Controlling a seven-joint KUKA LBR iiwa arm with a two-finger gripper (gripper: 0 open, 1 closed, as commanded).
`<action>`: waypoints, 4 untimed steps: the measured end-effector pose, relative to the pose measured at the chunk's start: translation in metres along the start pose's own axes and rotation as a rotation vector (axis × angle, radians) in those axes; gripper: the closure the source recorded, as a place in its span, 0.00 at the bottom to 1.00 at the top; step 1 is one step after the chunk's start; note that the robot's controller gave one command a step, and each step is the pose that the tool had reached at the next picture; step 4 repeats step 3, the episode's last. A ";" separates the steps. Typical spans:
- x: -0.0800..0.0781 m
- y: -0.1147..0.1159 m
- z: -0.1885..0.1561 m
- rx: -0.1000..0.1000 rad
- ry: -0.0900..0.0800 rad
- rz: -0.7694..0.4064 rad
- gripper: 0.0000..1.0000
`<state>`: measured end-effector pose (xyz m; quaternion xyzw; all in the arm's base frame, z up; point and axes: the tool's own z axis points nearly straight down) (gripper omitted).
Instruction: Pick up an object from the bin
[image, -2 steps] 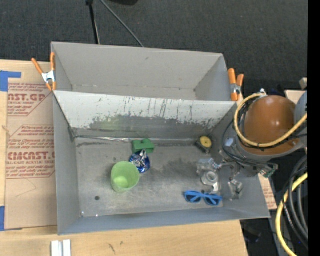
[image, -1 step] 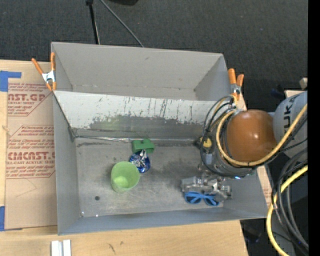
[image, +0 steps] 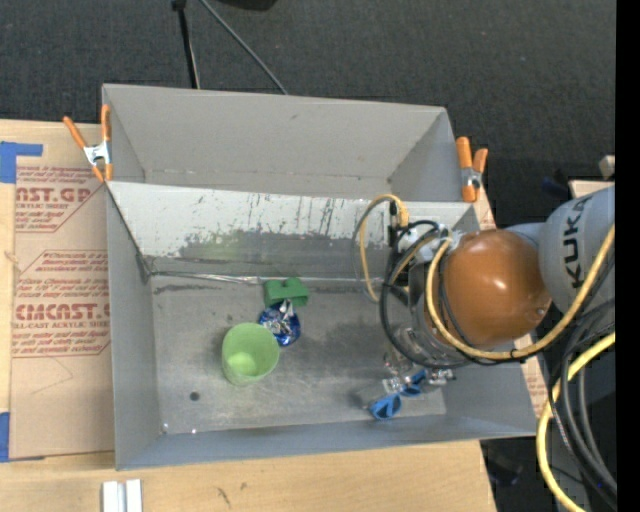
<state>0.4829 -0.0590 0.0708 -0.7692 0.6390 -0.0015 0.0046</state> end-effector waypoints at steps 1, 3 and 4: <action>0.001 0.000 0.000 0.000 0.001 0.002 1.00; 0.033 -0.001 -0.228 -0.001 0.005 0.019 1.00; 0.033 -0.001 -0.228 -0.001 0.005 0.019 1.00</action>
Offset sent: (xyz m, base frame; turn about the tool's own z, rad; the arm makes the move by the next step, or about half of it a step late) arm 0.0000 0.0000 0.0000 0.0000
